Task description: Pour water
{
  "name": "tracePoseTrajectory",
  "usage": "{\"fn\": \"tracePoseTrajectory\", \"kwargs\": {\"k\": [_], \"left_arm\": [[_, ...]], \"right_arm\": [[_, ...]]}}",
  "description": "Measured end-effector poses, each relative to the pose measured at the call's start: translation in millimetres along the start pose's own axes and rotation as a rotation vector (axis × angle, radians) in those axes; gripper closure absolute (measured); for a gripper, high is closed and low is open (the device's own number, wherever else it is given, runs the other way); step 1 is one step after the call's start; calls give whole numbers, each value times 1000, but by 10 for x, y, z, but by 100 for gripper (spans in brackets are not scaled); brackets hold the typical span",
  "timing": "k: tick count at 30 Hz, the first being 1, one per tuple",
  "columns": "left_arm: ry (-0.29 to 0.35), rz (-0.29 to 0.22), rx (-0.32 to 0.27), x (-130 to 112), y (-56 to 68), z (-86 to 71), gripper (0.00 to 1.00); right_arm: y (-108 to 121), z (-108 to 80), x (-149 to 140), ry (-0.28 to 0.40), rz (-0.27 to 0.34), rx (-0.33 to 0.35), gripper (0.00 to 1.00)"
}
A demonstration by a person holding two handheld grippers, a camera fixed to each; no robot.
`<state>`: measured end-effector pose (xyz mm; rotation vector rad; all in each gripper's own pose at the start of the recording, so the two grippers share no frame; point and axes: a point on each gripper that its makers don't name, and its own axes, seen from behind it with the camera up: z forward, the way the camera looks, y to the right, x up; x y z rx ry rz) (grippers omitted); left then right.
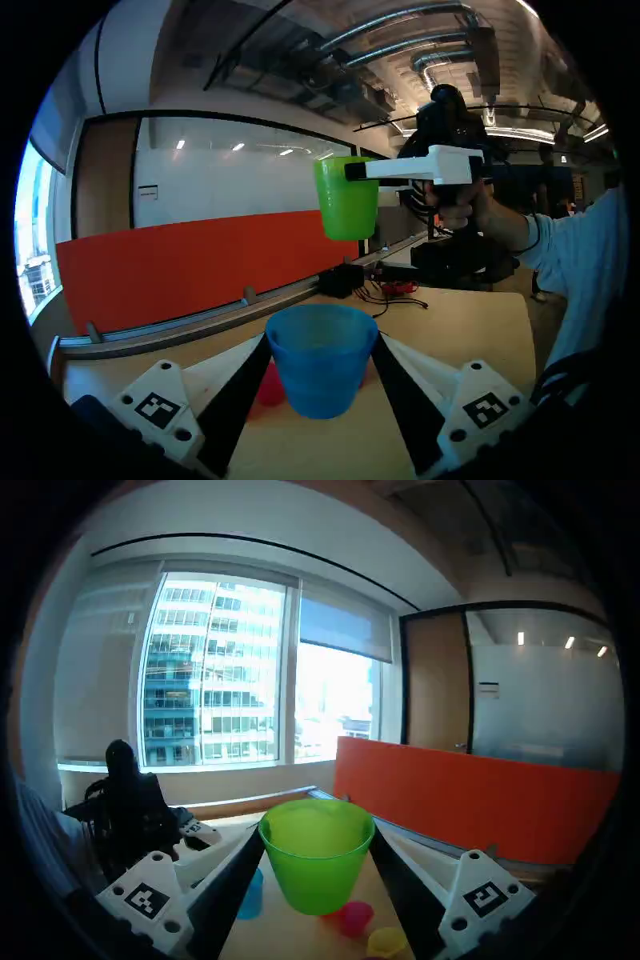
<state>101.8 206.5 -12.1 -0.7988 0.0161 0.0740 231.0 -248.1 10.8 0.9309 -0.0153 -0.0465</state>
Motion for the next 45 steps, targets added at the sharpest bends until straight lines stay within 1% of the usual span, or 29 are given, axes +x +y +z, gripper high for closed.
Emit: {"fn": "tracePoseTrajectory", "kwargs": {"k": [6, 11, 17, 21, 26, 33, 39, 45], "left_arm": [[-19, 7, 20, -46, -81, -67, 13], [-31, 1, 36, -84, -158, -127, 13], [-50, 4, 45, -158, -206, -177, 13], [-62, 5, 45, -204, -215, -192, 13], [-76, -1, 45, -282, -233, -205, 13], [-103, -2, 50, -379, -273, -228, 13], [-121, -5, 47, -452, -285, -236, 13], [-155, -4, 42, -585, -289, -229, 13]], "right_arm": [[102, -148, -99, -6, -9, -26, 8], [193, -268, -170, -9, -9, -46, 8], [245, -361, -238, -13, -7, -54, 8], [251, -384, -290, -15, -3, -54, 7], [216, -400, -408, -34, 4, -40, 7], [205, -397, -590, -61, -9, -22, 7], [211, -391, -753, -97, -10, -8, 7], [184, -402, -1004, -153, -15, 11, 7]]}}
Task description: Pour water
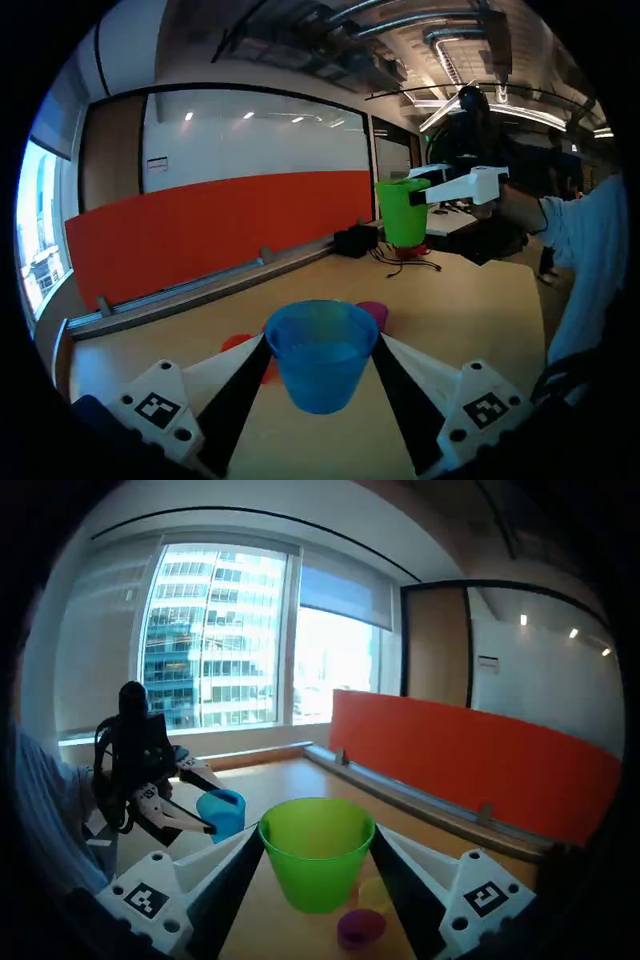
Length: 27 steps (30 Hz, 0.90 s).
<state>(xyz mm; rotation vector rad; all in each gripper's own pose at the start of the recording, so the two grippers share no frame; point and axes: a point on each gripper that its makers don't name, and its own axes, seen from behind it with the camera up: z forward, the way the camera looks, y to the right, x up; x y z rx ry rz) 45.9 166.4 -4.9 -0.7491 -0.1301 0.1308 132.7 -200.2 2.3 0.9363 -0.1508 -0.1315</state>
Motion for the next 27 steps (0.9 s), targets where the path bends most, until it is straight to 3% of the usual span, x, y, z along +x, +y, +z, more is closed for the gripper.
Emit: {"fn": "tracePoseTrajectory", "kwargs": {"k": [27], "left_arm": [[-151, -13, -21, -546, -59, 146, 13]], "right_arm": [[-53, 137, -936, -224, -26, 53, 7]]}}
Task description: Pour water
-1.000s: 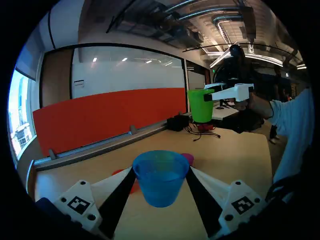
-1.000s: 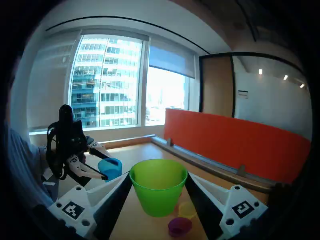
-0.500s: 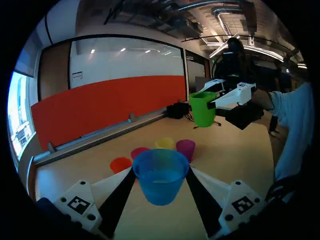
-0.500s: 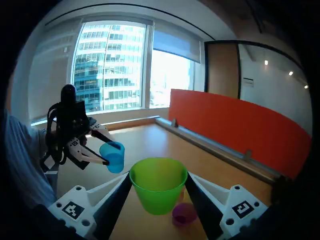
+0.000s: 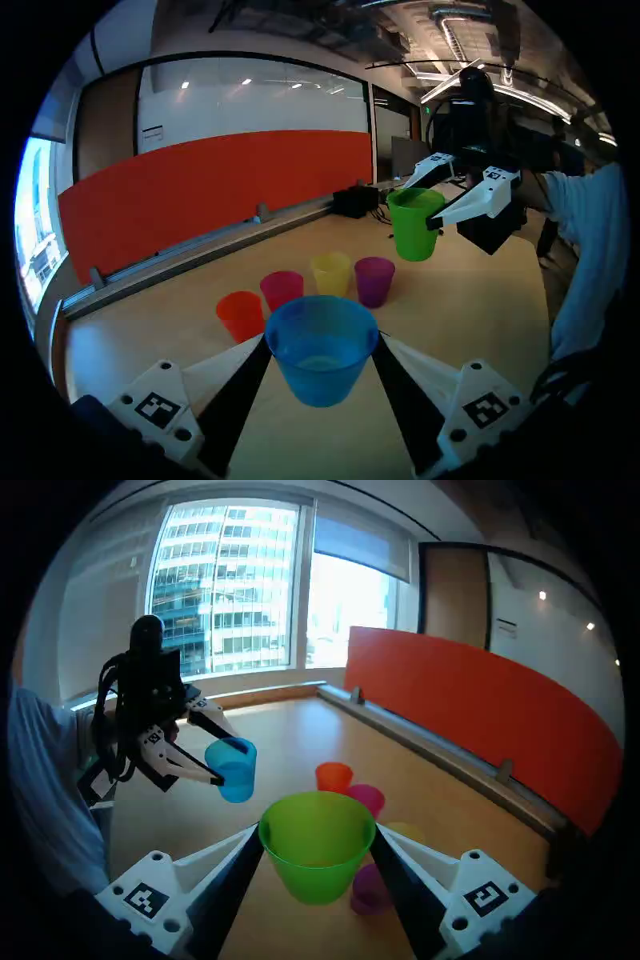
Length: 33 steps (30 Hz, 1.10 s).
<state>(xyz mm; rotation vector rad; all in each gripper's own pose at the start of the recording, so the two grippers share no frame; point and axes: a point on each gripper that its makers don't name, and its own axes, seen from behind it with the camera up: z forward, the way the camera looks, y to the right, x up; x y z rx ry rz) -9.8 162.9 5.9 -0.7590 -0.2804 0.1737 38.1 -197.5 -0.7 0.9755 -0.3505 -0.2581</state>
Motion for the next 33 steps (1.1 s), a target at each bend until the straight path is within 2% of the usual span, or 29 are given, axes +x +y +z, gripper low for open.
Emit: {"fn": "tracePoseTrajectory", "kwargs": {"k": [20, 33], "left_arm": [[-120, 19, -25, -349, -1, 96, 13], [-211, 37, -57, -655, 35, 230, 13]], "right_arm": [[-46, 181, -414, -102, 3, 27, 7], [-72, 258, -633, -133, 10, 32, 7]]}}
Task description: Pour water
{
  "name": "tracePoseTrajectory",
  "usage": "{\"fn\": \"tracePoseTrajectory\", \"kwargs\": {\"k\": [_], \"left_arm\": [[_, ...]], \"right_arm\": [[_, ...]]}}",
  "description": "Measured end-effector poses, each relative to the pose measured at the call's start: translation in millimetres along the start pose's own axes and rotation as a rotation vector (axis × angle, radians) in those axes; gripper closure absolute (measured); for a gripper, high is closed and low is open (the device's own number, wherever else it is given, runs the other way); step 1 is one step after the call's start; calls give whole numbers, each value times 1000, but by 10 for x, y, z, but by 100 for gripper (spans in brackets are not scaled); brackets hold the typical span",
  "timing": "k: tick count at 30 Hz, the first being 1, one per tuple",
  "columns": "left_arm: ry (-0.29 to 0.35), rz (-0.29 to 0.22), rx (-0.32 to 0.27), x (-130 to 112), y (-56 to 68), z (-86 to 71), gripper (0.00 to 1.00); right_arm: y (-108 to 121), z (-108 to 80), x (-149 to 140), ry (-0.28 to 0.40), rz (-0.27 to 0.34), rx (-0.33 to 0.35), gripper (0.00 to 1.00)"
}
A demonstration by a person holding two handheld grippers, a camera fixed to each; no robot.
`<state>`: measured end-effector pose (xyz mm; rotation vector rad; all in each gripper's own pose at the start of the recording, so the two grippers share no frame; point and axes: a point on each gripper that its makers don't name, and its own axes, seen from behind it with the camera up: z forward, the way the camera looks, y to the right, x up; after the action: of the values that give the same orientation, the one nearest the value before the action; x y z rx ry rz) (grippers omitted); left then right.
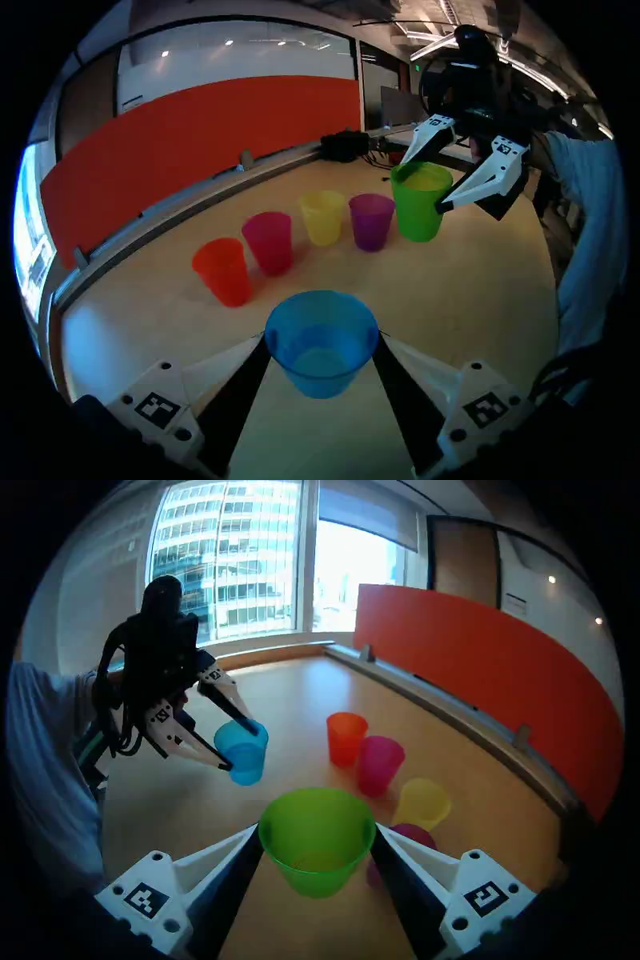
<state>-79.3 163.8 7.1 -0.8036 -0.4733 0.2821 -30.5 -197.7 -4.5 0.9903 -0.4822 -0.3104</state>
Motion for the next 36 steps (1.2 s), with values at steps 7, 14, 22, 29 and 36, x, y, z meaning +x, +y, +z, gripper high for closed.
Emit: {"fn": "tracePoseTrajectory", "kwargs": {"k": [7, 14, 22, 29, 36], "left_arm": [[-25, -4, -17, -101, 9, 108, 13], [-30, -10, -25, -150, 23, 165, 13], [-31, -13, -31, -221, 43, 178, 13], [-29, -29, -35, -259, 41, 158, 13], [-30, -58, -37, -283, 20, 137, 11]], "right_arm": [[-3, 20, -61, -9, 11, 3, 7], [4, 48, -87, -13, 16, 1, 7], [-3, 68, -104, -17, 11, 0, 7], [-17, 86, -118, -22, 4, -2, 7], [-46, 98, -119, -23, 2, 1, 7]]}}
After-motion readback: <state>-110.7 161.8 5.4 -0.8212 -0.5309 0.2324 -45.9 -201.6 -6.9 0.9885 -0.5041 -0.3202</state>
